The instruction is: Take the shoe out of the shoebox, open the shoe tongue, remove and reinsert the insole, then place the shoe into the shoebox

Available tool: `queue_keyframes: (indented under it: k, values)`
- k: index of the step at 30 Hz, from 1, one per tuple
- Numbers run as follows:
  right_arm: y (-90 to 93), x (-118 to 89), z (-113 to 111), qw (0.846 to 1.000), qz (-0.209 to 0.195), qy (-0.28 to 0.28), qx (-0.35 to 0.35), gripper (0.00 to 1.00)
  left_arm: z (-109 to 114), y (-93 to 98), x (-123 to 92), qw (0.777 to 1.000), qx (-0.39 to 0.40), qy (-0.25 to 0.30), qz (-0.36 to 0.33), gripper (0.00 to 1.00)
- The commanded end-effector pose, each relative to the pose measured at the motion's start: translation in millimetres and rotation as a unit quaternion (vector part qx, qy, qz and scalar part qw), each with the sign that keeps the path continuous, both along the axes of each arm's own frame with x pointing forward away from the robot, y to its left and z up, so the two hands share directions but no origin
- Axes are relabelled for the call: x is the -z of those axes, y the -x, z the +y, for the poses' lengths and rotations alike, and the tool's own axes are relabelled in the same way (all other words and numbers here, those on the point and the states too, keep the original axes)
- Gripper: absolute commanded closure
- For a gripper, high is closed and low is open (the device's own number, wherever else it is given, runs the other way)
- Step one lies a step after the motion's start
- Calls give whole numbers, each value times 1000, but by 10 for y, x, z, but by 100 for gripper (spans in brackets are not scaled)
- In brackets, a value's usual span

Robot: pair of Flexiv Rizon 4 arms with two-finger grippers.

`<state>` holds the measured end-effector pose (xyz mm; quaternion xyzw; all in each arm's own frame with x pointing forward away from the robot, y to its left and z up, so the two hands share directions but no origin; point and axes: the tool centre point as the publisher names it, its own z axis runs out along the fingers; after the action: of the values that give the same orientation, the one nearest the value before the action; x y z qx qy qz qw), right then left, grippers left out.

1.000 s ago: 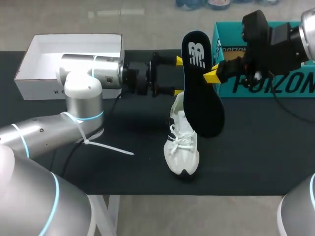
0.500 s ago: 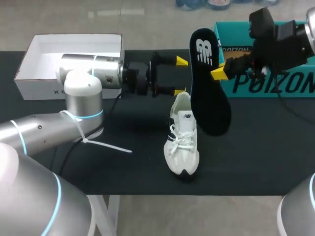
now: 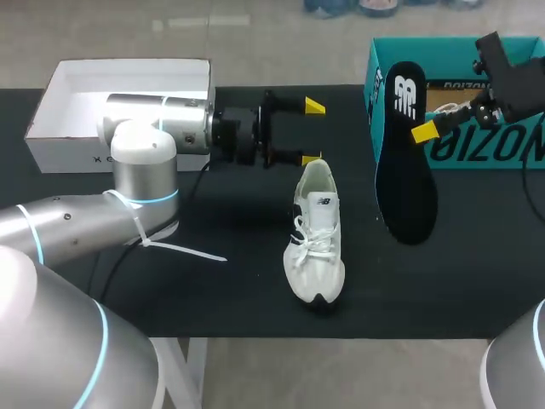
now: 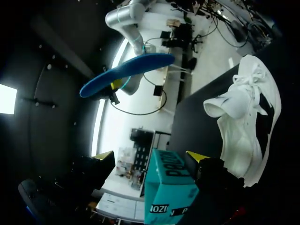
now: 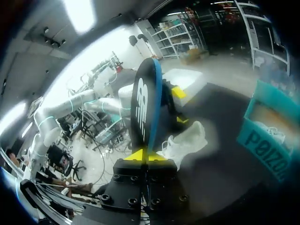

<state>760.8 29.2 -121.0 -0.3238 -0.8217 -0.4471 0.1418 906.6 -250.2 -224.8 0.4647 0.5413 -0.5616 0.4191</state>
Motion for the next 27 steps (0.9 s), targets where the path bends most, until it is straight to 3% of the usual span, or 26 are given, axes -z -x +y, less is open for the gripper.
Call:
queue_keyframes:
  k: [1,11,27]
  values:
    - [-359,73,39,997,74,-16,-34,100,-11,4,9,1000,-1,0,-1,0]
    - [-722,256,-35,988,154,-20,-8,100,-11,4,9,1000,-1,0,-1,0]
    - [-1106,464,8,980,197,-10,15,100,-50,70,-63,1000,-4,-3,-29,0]
